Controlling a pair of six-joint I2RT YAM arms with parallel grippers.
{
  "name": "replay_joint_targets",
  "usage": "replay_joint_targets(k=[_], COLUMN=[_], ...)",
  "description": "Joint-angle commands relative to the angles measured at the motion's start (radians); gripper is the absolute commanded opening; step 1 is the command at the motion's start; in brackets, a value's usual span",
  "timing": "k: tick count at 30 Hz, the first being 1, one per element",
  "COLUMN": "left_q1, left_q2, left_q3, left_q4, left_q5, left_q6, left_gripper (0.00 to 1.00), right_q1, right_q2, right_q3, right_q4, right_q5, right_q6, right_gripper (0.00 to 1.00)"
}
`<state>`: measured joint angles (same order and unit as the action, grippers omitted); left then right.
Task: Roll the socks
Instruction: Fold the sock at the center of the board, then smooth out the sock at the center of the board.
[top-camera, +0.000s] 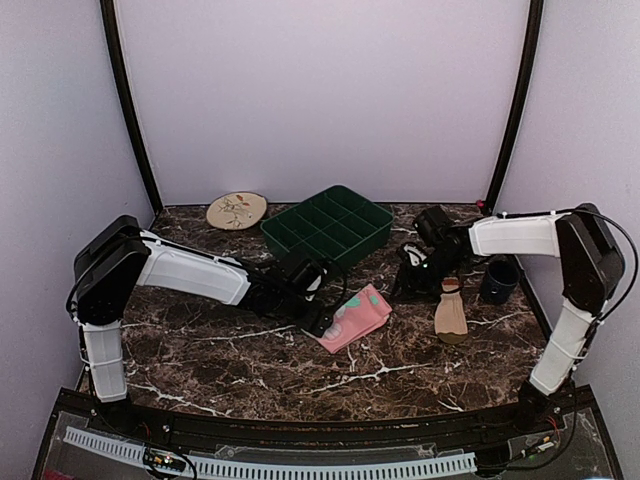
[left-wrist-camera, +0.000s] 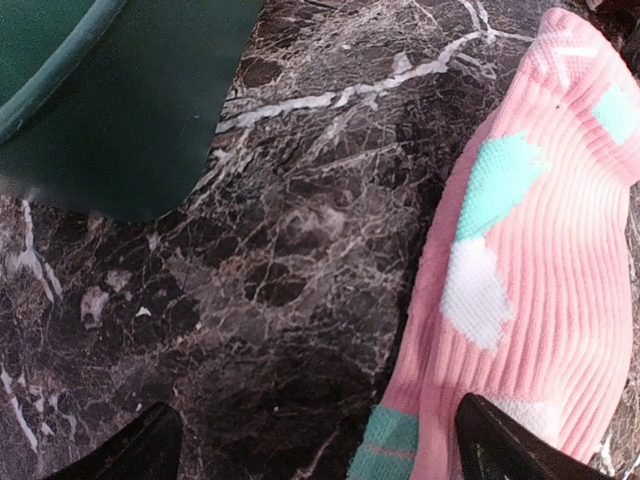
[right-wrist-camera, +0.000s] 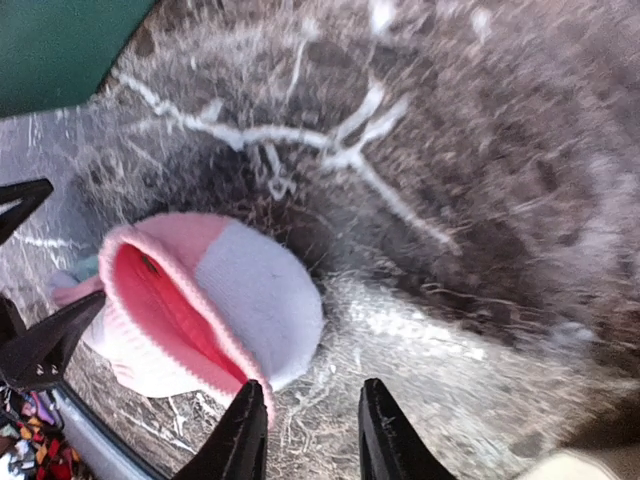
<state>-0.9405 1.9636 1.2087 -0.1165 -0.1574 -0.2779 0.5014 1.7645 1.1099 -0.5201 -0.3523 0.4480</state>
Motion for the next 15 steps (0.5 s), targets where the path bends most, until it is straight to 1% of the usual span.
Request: replay_joint_targets(k=[1,5,8,12,15], left_q1=[0.003,0.003,0.003,0.002,0.002], left_q2=[-0.010,-0.017,-0.026,-0.039,-0.049], left_q3=[-0.017,-0.018,-0.023,-0.033,-0.036], left_q4=[-0.050,-0.065,-0.077,-0.087,-0.096], left_q5=[0.003,0.002,0.004,0.008,0.014], left_q6=[-0.029,-0.048,-0.065,-0.082,-0.092], left_gripper=[0.98,0.98,0.98,0.98,0.98], right_q1=[0.037,0.113,0.179,0.241,0.261], right_q2=[-0.101,-0.120,-0.089,-0.029,0.018], right_q3=[0.094,0.128,0.138,0.131,0.118], right_q4=[-0.026,-0.009,0.018,0.072,0.115], right_q5=[0.150,0.197,0.207,0.215,0.224], right_q6=[-0.031,-0.030,-0.014,0.012,0.031], right_gripper=[0.32,0.34,0.34,0.28,0.23])
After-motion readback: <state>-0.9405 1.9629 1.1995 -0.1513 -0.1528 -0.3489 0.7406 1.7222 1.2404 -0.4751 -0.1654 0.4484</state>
